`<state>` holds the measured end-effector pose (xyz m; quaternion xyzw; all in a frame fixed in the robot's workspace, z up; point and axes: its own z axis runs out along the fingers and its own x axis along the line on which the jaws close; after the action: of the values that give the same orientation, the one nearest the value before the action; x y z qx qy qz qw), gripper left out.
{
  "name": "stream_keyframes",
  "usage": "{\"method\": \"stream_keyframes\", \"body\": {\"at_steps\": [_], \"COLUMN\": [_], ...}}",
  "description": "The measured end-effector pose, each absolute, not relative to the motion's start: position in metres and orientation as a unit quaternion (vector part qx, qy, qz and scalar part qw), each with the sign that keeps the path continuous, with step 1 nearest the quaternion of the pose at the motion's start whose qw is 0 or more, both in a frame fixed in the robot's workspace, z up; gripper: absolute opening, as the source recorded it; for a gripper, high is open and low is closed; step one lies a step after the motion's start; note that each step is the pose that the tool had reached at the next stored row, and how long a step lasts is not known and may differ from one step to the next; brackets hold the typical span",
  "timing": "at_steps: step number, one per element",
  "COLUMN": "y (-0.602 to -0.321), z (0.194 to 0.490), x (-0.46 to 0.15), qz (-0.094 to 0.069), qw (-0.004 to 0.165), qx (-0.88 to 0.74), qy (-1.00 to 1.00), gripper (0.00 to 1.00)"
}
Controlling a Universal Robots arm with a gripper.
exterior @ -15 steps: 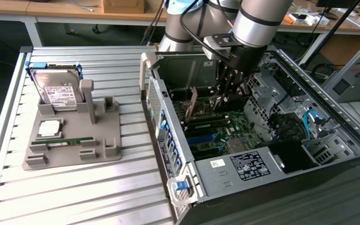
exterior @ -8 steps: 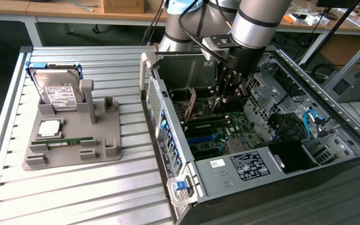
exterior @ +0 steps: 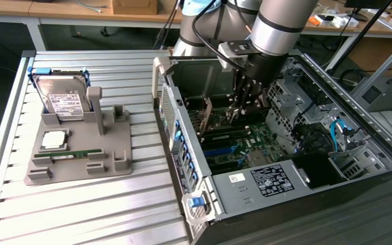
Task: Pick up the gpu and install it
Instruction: 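Insert the gpu into the slot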
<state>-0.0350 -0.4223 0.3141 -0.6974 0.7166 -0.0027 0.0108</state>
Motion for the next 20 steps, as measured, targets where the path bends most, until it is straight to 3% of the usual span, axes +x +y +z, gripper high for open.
{"method": "stream_keyframes", "body": {"at_steps": [20], "y": [-0.432], "z": [0.305], "x": [-0.06], "qz": [-0.005], "qw": [0.009], "qx": [-0.697], "qy": [0.717], "gripper": [0.27]}}
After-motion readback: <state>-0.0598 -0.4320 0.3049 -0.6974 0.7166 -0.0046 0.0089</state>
